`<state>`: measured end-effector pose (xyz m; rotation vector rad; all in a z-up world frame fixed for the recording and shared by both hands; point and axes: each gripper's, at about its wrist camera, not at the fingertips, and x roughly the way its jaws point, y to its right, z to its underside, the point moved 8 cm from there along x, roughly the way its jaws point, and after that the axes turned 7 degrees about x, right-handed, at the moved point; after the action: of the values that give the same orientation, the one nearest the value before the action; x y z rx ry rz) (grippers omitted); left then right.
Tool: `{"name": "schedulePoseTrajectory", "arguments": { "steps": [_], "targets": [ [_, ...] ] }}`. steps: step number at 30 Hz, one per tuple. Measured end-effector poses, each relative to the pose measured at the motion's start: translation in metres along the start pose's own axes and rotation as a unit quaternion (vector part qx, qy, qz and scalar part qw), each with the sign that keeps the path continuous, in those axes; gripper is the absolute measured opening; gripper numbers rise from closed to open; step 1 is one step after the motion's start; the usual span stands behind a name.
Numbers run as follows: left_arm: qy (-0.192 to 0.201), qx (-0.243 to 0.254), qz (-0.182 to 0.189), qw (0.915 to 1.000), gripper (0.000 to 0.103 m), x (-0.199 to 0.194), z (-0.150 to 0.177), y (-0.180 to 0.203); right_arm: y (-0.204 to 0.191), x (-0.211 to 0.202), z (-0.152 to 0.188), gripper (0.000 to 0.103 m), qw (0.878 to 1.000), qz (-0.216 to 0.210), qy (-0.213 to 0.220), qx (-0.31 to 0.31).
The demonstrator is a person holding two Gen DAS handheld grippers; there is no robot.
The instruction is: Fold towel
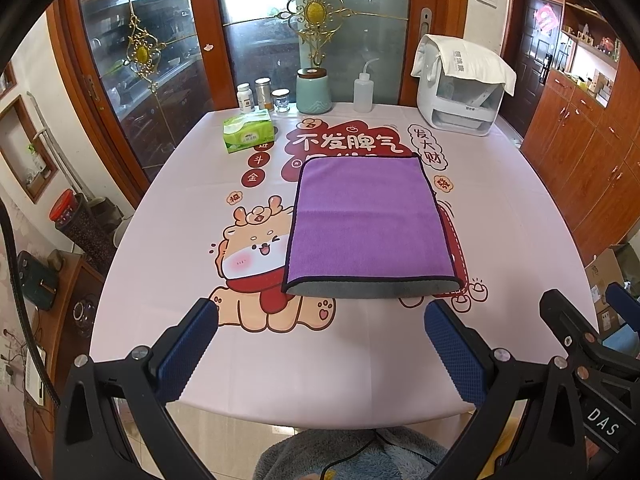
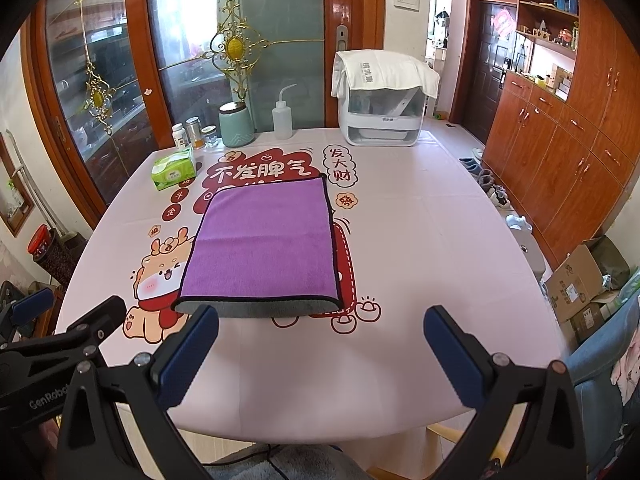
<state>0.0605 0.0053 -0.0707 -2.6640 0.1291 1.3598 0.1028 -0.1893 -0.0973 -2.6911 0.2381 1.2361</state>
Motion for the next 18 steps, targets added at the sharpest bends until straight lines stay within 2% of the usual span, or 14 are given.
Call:
{"name": "schedulePoseTrajectory", "arguments": {
  "steps": [9,18],
  "targets": [
    [-0.027,-0.005,0.013,0.9995,0.103,0.022,0.000,-0.004,0.000,0.016,-0.004,0.103,1.000,-0.007,-0.015,-0.008],
    [-0.014,0.019,0.003,0.9997,0.103,0.045,-0.005,0.000,0.003,0.043,-0.007,0.103,1.000,-0.008,-0.019,-0.022]
  ]
}}
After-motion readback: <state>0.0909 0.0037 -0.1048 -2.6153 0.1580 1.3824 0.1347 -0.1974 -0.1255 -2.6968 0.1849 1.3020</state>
